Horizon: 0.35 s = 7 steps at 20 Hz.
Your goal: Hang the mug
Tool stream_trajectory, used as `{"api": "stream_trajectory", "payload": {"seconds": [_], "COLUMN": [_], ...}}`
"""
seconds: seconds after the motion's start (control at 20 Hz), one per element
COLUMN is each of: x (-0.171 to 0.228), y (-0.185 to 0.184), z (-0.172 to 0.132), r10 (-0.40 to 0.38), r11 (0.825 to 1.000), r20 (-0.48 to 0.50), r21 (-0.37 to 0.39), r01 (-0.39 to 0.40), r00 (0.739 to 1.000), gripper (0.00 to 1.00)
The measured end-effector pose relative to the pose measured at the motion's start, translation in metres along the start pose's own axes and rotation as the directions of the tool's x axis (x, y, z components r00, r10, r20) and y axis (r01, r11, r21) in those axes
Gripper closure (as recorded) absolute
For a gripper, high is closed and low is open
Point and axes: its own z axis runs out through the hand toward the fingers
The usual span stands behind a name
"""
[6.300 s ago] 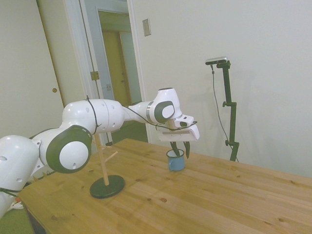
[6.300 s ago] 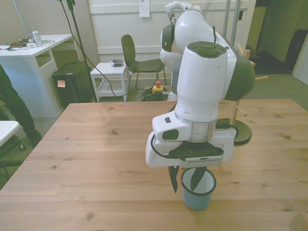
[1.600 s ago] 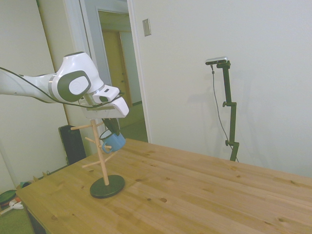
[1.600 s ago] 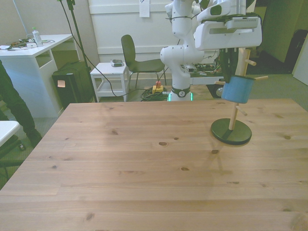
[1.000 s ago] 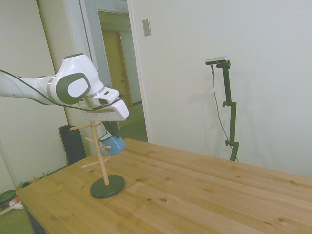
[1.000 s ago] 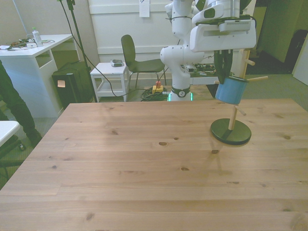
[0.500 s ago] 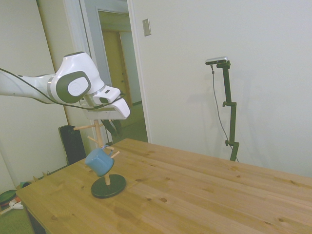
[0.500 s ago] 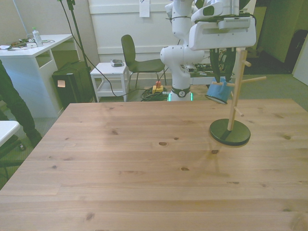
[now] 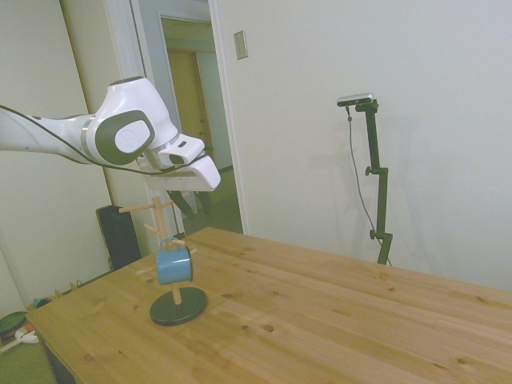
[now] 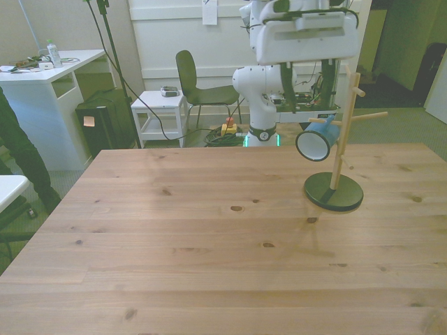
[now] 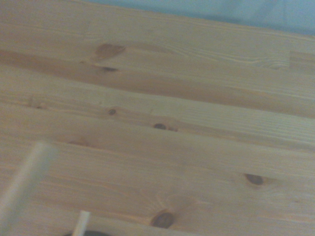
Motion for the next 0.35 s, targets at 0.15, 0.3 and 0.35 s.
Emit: {"api": "stream_trajectory", "payload": {"seconds": [0.15, 0.3, 0.35], "x": [0.027, 0.040, 0.039], "y": [0.047, 0.109, 0.130], "z": [-0.010, 0.009, 0.023], "r10": [0.049, 0.099, 0.110], "r11": [0.999, 0.995, 0.994], "r20": [-0.006, 0.038, 0.064], "r21": [0.002, -0.008, -0.013], "r01": [-0.049, -0.099, -0.110], "r00": [0.999, 0.994, 0.992], "gripper": [0.00, 0.00, 0.00]}}
